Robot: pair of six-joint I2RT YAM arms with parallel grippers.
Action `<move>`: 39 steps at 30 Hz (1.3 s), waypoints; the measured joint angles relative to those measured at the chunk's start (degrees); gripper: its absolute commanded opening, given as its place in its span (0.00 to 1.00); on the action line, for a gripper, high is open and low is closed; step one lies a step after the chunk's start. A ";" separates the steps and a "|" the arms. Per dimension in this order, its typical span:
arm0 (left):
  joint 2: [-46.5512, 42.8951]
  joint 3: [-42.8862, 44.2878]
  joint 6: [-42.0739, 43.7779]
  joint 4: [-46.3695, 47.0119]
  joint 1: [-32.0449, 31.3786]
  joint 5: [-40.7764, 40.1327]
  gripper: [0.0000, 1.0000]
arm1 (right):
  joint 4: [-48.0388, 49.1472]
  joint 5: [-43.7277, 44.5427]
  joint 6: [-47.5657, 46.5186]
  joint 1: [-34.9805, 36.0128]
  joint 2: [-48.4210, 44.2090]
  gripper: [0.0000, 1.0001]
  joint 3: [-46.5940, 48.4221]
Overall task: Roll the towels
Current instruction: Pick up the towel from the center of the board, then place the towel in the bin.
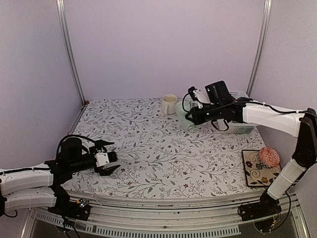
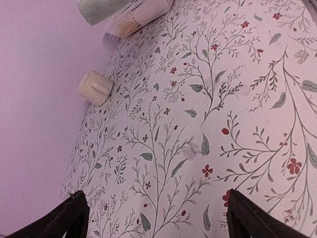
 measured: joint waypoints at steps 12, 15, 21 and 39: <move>1.18 -0.02 -1.44 0.13 0.46 -0.76 0.97 | 1.16 20.35 -0.70 -19.21 -10.49 0.02 -2.67; 1.64 -0.07 -1.44 0.17 0.46 -0.87 0.97 | 1.03 23.91 -1.16 -21.84 -8.70 0.02 -2.45; 2.08 -0.28 -1.44 0.68 0.46 -0.92 0.97 | 0.87 28.48 -2.91 -24.02 -2.25 0.02 0.48; 5.60 -1.16 -1.05 2.71 0.50 -1.11 0.97 | -7.02 38.01 -11.65 -24.44 14.47 0.02 14.32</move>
